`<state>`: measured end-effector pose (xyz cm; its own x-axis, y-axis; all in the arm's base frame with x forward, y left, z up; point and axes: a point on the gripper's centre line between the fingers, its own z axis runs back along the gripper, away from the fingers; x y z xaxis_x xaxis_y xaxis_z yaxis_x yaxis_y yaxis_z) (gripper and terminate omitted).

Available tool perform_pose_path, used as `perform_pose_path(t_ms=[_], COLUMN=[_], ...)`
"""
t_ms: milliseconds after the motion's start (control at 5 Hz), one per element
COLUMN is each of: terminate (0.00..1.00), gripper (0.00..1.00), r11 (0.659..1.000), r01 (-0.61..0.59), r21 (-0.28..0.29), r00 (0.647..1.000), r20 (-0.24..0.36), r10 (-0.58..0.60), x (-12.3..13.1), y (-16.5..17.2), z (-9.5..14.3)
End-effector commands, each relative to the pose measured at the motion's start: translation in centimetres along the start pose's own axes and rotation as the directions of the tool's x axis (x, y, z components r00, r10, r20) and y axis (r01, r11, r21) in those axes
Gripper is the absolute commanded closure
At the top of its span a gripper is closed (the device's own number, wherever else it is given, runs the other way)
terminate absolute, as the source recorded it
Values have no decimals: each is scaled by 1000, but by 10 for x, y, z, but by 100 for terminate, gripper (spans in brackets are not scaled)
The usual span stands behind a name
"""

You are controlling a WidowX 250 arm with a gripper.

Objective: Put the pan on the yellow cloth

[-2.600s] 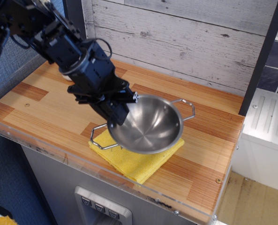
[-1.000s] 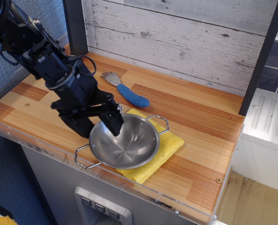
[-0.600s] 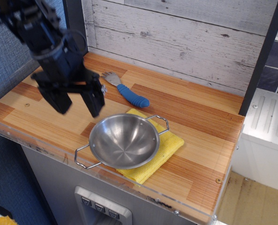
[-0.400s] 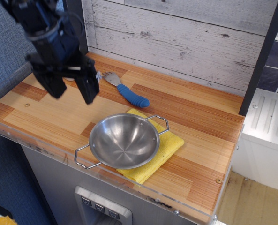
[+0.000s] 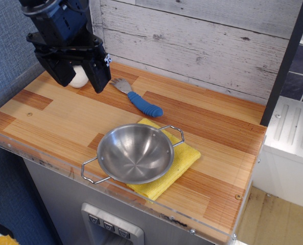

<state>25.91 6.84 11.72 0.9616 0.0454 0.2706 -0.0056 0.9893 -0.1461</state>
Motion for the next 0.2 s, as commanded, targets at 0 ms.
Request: perform_pose_path(t_ms=[0], terminate=[100], gripper=[0], r11=[1000], r01=[10], r21=[12], r00=[999], r20=[40], r10=[-11], x=[9], y=[-3], z=[13])
